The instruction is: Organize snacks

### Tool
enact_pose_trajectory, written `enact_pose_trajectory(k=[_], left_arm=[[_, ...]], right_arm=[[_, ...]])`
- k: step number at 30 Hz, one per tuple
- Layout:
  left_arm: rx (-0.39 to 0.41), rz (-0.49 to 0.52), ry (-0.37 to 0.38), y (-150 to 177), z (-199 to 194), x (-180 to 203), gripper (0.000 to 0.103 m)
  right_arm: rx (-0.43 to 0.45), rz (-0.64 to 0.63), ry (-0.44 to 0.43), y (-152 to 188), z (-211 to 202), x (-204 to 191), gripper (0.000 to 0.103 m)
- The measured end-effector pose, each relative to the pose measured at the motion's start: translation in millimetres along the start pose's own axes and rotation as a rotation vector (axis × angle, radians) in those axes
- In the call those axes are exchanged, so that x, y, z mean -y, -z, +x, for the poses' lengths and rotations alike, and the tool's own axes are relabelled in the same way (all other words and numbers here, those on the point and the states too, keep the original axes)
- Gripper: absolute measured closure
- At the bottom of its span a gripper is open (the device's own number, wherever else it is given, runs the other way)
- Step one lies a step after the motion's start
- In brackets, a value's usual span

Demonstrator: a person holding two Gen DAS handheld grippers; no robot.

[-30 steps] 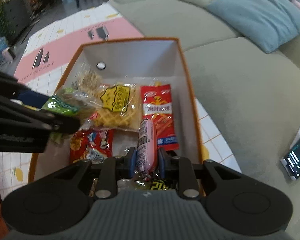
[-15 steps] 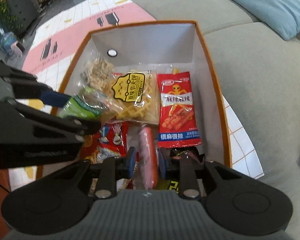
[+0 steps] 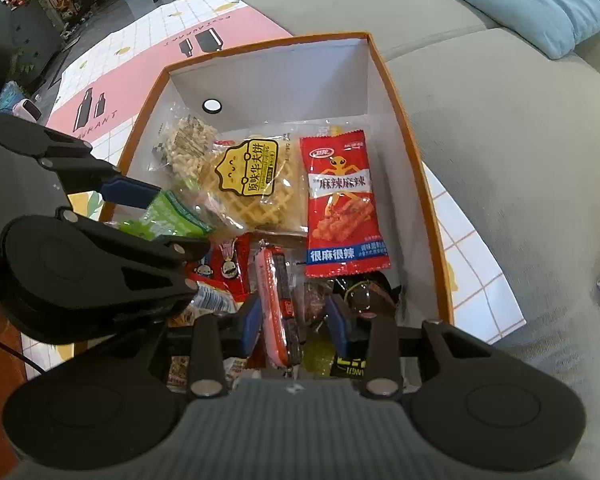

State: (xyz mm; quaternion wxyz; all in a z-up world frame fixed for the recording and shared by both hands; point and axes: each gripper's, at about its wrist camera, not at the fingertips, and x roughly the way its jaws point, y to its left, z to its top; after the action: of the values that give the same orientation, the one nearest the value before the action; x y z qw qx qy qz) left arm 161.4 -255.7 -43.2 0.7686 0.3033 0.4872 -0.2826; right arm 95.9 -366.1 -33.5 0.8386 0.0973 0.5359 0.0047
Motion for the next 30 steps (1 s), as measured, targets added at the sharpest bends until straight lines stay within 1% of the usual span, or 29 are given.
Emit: enact_pose_trajectory(k=[1, 5, 7, 9, 11, 13, 15, 16, 17, 19, 22, 26, 27, 29, 30], left_arm=[[0.015, -0.011, 0.006, 0.5, -2.3, -1.4, 0.026], [0.084, -0.079, 0.071, 2.9, -18.5, -9.6, 0.025], [0.126, -0.098, 0.071, 5.8, -31.1, -10.9, 0.025], [0.171, -0.093, 0.050, 9.3, -45.7, -8.6, 0.026], [0.226, -0.082, 0.016, 13.9, -63.2, -6.5, 0.026], [0.282, -0.080, -0.013, 21.0, -82.6, -5.1, 0.026], [0.318, -0.087, -0.037, 25.6, -97.5, -5.7, 0.026], [0.338, -0.094, -0.049, 29.6, -106.8, -6.5, 0.026], [0.349, -0.101, -0.058, 32.5, -112.0, -8.4, 0.026], [0.381, -0.124, -0.073, 40.8, -128.6, -13.3, 0.026], [0.421, -0.160, -0.093, 56.4, -147.7, -20.4, 0.026], [0.457, -0.189, -0.126, 79.4, -164.5, -26.0, 0.026], [0.464, -0.190, -0.142, 85.5, -168.0, -26.7, 0.026], [0.486, -0.186, -0.182, 97.9, -174.9, -26.1, 0.026], [0.499, -0.188, -0.214, 104.5, -178.5, -24.6, 0.026]], right_arm=[[-0.003, 0.003, 0.004, 1.2, 0.3, 0.1, 0.067], [0.005, 0.014, 0.007, 6.1, -4.3, -2.5, 0.067], [0.024, 0.018, 0.011, 8.3, -12.0, -5.5, 0.066], [0.050, 0.016, 0.008, 11.2, -21.9, -10.2, 0.066], [0.079, 0.009, 0.007, 13.8, -33.1, -16.3, 0.061], [0.111, -0.003, 0.009, 14.8, -44.7, -23.3, 0.060], [0.144, -0.018, 0.013, 16.4, -57.7, -30.8, 0.058], [0.163, -0.024, 0.017, 17.2, -65.0, -34.2, 0.054], [0.184, -0.028, 0.023, 17.7, -72.4, -37.6, 0.050], [0.228, -0.037, 0.035, 19.4, -87.5, -44.4, 0.046], [0.290, -0.045, 0.047, 23.6, -109.6, -55.8, 0.043], [0.390, -0.063, 0.066, 34.9, -138.7, -72.8, 0.041], [0.415, -0.069, 0.076, 38.3, -144.9, -77.0, 0.040], [0.476, -0.084, 0.106, 46.1, -157.6, -87.7, 0.031], [0.512, -0.091, 0.119, 51.0, -163.3, -92.4, 0.030]])
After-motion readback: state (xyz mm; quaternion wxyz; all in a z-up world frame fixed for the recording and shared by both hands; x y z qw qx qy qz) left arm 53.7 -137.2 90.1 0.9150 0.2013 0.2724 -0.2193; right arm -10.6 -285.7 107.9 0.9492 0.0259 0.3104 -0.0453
